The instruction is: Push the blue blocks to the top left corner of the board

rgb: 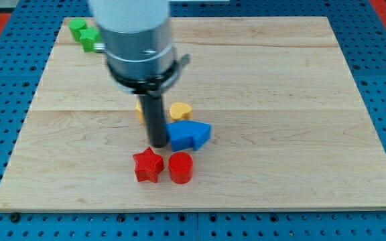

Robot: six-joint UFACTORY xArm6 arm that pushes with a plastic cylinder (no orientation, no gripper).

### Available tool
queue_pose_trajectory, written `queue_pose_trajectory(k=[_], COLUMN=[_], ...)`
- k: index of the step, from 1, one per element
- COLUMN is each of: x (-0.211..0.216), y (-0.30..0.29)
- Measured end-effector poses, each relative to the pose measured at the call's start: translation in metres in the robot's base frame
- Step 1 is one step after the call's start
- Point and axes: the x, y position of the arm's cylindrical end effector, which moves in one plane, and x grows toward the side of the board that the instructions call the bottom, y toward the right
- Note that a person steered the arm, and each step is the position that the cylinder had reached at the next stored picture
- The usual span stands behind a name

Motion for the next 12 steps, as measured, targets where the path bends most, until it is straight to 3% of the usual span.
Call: queue_pose_trajectory(k=[3, 5, 6, 8, 10, 12], x=[0.017, -0.067, -0.122, -0.144, -0.239, -0.264], y=[0.152, 0.163, 0.152, 0.005, -0.062, -0.12])
